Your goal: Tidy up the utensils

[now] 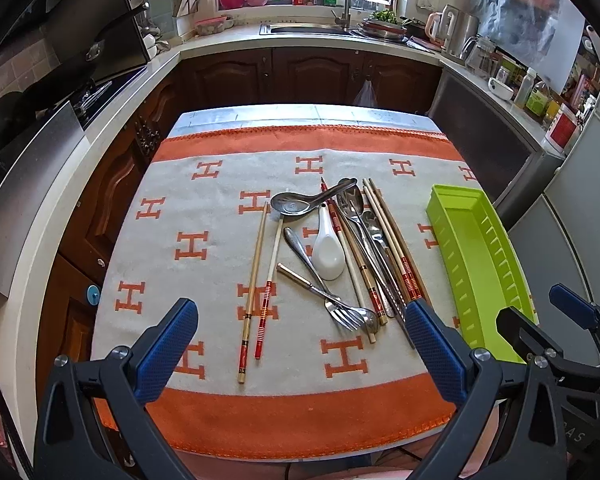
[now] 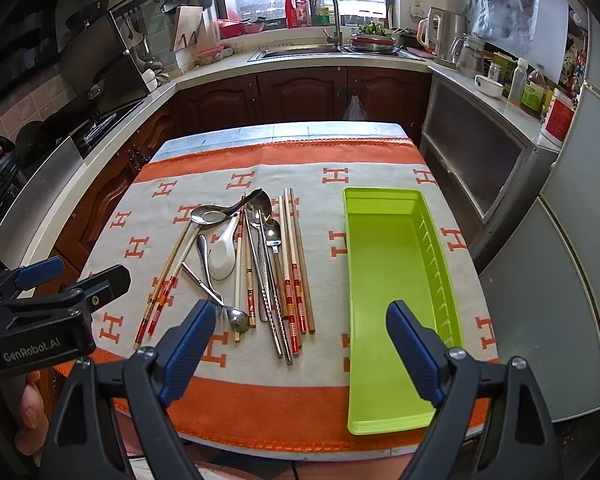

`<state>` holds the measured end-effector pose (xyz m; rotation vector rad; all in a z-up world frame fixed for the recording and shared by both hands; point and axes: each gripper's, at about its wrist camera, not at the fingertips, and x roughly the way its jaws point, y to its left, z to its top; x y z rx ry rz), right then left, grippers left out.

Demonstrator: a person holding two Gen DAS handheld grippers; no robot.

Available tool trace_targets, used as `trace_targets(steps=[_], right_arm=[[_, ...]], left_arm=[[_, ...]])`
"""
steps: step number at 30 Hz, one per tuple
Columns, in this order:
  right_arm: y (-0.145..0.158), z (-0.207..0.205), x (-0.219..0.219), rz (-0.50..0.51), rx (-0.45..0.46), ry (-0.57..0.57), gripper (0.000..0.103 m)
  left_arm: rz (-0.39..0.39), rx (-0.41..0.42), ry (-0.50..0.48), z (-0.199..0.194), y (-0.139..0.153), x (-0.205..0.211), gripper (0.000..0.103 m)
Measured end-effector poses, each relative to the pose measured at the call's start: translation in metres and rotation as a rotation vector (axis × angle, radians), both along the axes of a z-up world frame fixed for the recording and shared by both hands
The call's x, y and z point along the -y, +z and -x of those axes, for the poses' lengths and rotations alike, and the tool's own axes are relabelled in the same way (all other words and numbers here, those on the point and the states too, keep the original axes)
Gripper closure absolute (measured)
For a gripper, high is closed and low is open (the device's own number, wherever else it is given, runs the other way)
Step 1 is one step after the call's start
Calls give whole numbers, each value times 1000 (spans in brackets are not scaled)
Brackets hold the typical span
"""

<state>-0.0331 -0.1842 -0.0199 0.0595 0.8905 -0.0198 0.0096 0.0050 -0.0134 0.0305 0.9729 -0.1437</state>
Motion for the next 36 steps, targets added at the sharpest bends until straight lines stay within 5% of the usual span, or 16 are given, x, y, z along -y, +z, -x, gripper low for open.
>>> trace_targets(steps=[21, 36], right_arm=[[-11, -27, -12, 9, -51, 53, 29], [-50, -86, -11, -46, -187, 105, 56]], left_arm=[[5, 10, 35, -22, -6, -26, 1], [13, -49, 170, -65, -55, -97, 10]])
